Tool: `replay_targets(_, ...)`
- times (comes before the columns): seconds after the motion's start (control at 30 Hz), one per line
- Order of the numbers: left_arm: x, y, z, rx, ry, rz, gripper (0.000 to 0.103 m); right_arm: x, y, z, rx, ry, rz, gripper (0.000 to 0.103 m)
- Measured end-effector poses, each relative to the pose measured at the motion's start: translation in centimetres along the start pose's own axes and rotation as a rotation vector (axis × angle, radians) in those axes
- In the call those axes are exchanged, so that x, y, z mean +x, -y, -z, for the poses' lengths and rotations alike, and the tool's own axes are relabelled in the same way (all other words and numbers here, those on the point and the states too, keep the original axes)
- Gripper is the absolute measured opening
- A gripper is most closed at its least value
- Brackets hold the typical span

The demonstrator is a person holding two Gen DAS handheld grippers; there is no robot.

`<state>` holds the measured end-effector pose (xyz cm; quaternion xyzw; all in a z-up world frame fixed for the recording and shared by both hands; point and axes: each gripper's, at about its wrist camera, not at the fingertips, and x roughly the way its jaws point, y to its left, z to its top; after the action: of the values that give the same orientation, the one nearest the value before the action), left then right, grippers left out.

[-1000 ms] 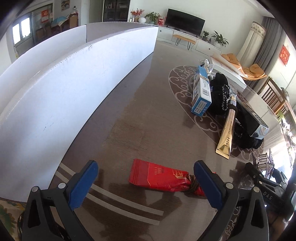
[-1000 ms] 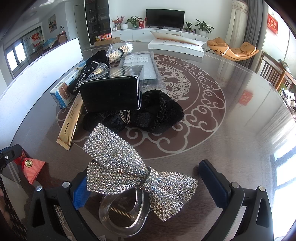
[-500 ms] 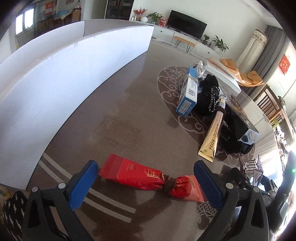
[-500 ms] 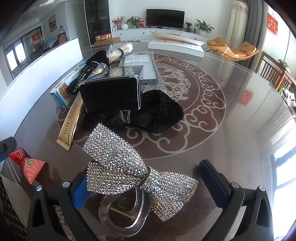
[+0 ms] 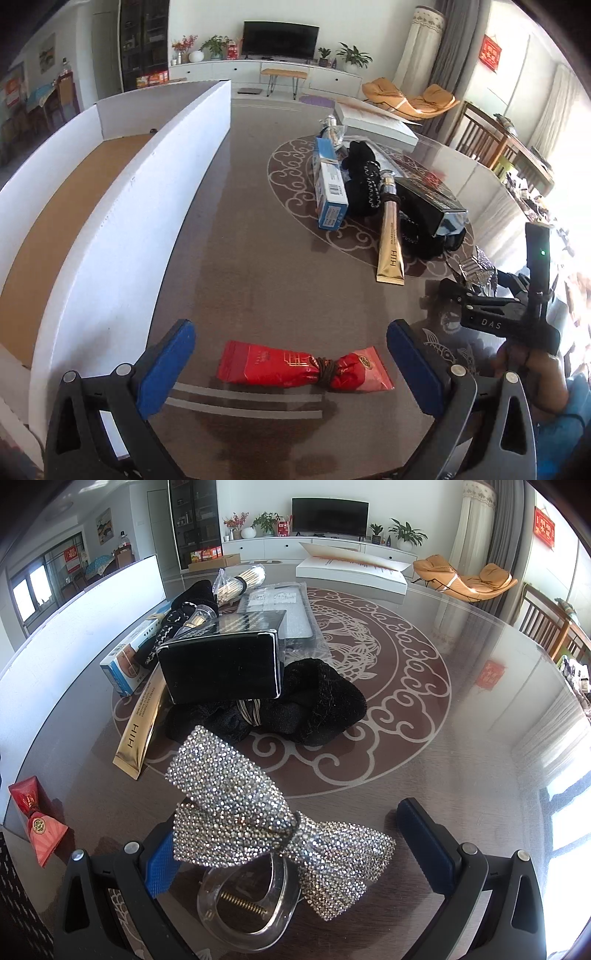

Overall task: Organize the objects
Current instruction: 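Move the left tool toward the red wrapped candy package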

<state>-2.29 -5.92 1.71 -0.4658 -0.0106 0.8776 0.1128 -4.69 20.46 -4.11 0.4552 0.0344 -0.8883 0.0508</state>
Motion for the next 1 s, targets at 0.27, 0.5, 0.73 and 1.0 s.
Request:
replay_targets(0.27, -0.3, 0.3, 4.4, -0.277, -0.143, 0.03, 0.103, 0.0, 0.0, 0.0, 0.0, 0.0, 0.0, 0.103)
replay_targets(0.5, 4.1, 2.7, 3.8, -0.216, -0.163, -0.082, 0.103, 0.0, 0.0, 0.0, 0.0, 0.0, 0.0, 0.103)
replay_targets(0.73, 7.9, 5.2, -0.8, -0.013, -0.138, -0.07, 0.103, 0.0, 0.0, 0.0, 0.0, 0.0, 0.0, 0.103)
replay_targets(1.0, 5.9, 4.0, 1.7, -0.014, -0.143, -0.157, 0.103, 0.0, 0.0, 0.0, 0.001, 0.0, 0.001, 0.103)
